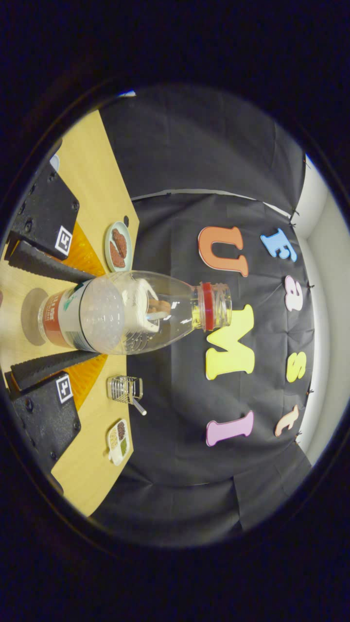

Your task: Take the bottle from table, then pour the juice into the cup, finally place the bottle on the coaster

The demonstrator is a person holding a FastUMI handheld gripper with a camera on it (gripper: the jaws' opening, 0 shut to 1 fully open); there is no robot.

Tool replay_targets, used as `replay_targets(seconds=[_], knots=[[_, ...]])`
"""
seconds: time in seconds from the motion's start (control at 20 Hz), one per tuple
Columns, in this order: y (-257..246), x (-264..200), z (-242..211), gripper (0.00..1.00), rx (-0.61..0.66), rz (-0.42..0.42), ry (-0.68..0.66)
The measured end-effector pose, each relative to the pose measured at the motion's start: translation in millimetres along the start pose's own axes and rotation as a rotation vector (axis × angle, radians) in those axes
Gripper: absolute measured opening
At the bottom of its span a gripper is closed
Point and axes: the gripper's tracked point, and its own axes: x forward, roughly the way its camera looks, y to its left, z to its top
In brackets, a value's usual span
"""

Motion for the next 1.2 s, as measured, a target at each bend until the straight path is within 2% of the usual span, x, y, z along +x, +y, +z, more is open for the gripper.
replay_targets(seconds=[0.35, 0.55, 1.05, 1.2], knots=[[-3.1, 12.7, -39.8, 0.76, 0.022, -0.023, 0.046], [0.4, 15.5, -59.0, 0.78, -0.018, -0.013, 0.074], [0.4, 16.0, -64.5, 0.83, -0.05, -0.013, 0.047], [-2.5, 14.5, -64.9, 0.91, -0.05, -0.023, 0.048]])
